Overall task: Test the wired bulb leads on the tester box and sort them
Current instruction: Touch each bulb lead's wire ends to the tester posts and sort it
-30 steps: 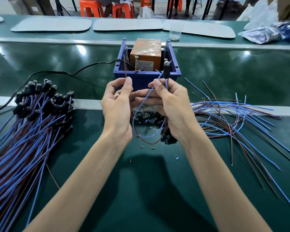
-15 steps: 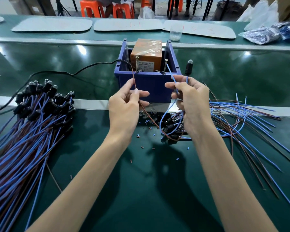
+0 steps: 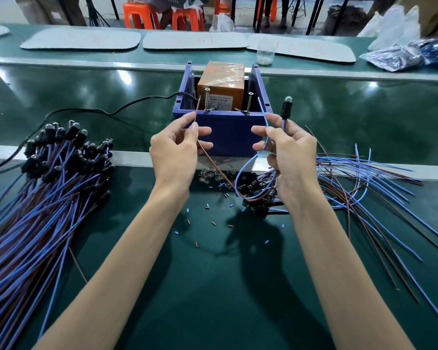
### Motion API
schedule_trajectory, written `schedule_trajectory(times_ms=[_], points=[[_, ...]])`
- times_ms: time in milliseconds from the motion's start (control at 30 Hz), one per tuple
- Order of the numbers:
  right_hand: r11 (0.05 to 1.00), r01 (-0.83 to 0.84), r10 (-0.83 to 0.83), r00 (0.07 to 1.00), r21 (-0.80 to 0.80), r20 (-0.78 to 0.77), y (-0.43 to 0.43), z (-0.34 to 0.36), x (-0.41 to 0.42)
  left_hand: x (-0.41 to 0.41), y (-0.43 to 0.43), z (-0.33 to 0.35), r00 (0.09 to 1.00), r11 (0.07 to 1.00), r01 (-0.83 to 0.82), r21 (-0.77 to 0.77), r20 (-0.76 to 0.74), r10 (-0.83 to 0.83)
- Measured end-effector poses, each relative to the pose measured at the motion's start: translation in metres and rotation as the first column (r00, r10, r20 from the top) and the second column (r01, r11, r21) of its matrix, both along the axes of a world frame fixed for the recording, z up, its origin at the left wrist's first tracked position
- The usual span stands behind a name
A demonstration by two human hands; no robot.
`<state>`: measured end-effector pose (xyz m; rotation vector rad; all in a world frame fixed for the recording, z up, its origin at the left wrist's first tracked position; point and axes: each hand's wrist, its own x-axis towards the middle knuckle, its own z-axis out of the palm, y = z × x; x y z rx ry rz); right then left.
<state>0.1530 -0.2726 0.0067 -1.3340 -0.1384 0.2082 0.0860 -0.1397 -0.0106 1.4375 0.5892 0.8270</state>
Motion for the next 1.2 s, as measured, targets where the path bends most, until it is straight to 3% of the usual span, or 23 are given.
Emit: schedule_trajectory(times_ms=[733, 1200], points=[[0.996, -0.062, 0.062, 0.998, -0.061, 0.002, -0.002, 0.002, 0.000, -0.002, 0.006, 0.002, 0.995, 0.995, 0.095, -0.018, -0.026, -0.096], [0.999, -0.036, 0.036, 0.999, -0.041, 0.006, -0.003, 0.002, 0.000, -0.002, 0.011, 0.002, 0.997, 0.999, 0.049, -0.002, -0.052, -0.049]])
